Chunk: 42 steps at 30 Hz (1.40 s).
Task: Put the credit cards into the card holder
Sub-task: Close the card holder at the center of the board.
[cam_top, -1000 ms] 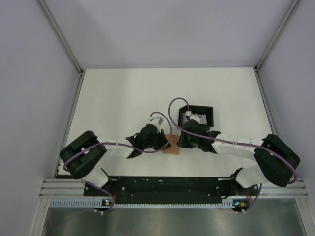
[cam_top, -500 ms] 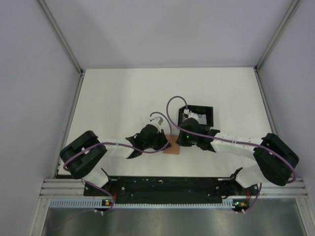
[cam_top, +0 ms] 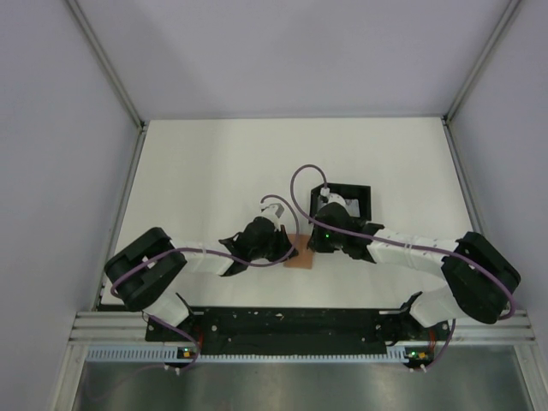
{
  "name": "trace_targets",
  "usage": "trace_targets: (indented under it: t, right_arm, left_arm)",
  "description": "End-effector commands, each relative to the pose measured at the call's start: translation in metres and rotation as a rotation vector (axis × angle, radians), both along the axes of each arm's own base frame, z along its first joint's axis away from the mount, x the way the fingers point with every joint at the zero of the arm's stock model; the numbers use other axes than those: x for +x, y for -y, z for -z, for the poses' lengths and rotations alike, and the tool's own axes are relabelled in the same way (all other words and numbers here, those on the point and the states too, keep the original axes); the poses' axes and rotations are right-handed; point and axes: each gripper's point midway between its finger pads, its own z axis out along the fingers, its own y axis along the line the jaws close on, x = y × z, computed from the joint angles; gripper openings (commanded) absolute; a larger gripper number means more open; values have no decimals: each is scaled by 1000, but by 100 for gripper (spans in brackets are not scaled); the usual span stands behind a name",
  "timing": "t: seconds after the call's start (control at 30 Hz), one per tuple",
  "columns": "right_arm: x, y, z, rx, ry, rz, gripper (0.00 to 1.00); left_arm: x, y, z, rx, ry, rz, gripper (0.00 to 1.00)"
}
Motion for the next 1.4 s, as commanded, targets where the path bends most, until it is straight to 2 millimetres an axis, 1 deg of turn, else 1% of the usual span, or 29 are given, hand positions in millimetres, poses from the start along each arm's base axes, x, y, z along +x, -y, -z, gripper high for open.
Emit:
trace_targets:
  t: [0.0, 0.07, 0.1, 0.13, 0.33, 0.5, 0.63, 0.73, 0.8, 0.87, 0.93, 1.03, 1.17, 1.2, 1.3, 1.37]
  right_arm:
    - [8, -12, -11, 55, 15, -7, 8]
    - [6, -14, -8, 66, 4, -9, 8]
    - [6, -14, -8, 69, 1, -9, 8]
    - [5, -14, -7, 69, -1, -7, 8]
    - [3, -12, -4, 63, -12, 2, 8]
    - [3, -8, 5, 44, -25, 20, 7]
    - [4, -6, 6, 31, -24, 23, 7]
    - [7, -3, -2, 30, 12, 29, 7]
    - [10, -2, -14, 41, 45, 30, 8]
    - [13, 3, -23, 37, 74, 47, 8]
    - [12, 9, -26, 21, 83, 61, 8]
    - [4, 13, -18, 16, 47, 60, 8]
    - [-7, 20, 1, 7, -10, 83, 8]
    - [-8, 23, 4, 1, -13, 92, 7]
    - [-10, 25, 7, -2, -24, 103, 7]
    - [-11, 23, 9, 0, -29, 94, 7]
  left_arm:
    - [-14, -30, 44, 172, -79, -36, 0]
    - [-16, -32, 47, 194, -91, -38, 0]
    - [-13, -36, 50, 221, -83, -63, 0]
    - [-14, -38, 53, 232, -90, -67, 0]
    - [-19, -42, 62, 260, -112, -82, 0]
    - [-18, -42, 62, 262, -109, -87, 0]
    - [-18, -42, 62, 261, -110, -87, 0]
    - [-19, -42, 62, 263, -110, -84, 0]
    - [-19, -42, 62, 261, -110, -85, 0]
    - [-19, -42, 62, 263, -113, -82, 0]
    - [-19, -42, 62, 261, -110, -80, 0]
    - [-19, -42, 61, 261, -108, -79, 0]
    - [-19, -41, 61, 260, -107, -76, 0]
    - [-19, -41, 61, 260, -107, -76, 0]
    - [-19, -41, 61, 261, -108, -71, 0]
    - [-19, -40, 61, 260, -107, -73, 0]
